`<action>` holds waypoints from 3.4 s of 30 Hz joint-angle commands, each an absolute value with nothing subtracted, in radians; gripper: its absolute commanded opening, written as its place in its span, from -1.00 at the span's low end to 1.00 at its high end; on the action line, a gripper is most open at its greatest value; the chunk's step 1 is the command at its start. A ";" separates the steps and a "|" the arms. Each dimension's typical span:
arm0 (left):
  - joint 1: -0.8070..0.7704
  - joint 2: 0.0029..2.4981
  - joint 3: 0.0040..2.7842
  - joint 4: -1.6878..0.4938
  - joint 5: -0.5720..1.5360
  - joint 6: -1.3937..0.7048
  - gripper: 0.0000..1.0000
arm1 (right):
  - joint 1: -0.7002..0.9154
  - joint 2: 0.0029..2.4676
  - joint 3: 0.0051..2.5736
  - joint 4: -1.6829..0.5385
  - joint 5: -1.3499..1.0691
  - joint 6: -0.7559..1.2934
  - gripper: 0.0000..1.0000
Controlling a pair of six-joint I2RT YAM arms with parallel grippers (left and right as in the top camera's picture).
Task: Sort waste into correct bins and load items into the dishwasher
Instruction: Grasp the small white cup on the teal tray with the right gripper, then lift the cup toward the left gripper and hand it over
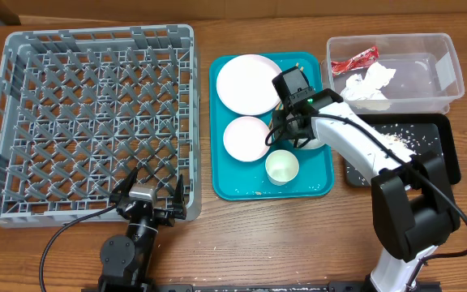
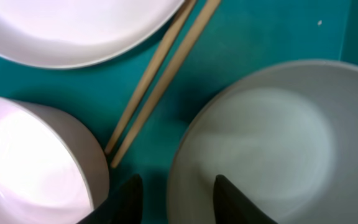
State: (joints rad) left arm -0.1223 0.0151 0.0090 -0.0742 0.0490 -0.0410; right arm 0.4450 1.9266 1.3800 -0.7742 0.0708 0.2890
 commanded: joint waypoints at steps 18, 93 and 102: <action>-0.118 0.006 0.005 -0.075 0.045 -0.022 0.99 | 0.482 1.877 1.786 -1.108 -0.124 0.445 0.02; -0.118 1.144 1.047 -0.827 0.242 -0.270 1.00 | 0.477 1.829 1.347 -1.213 -0.057 0.543 -0.41; -0.116 1.261 1.047 -0.745 0.487 -0.262 1.00 | 0.473 1.809 1.353 -1.197 -0.110 0.546 -0.92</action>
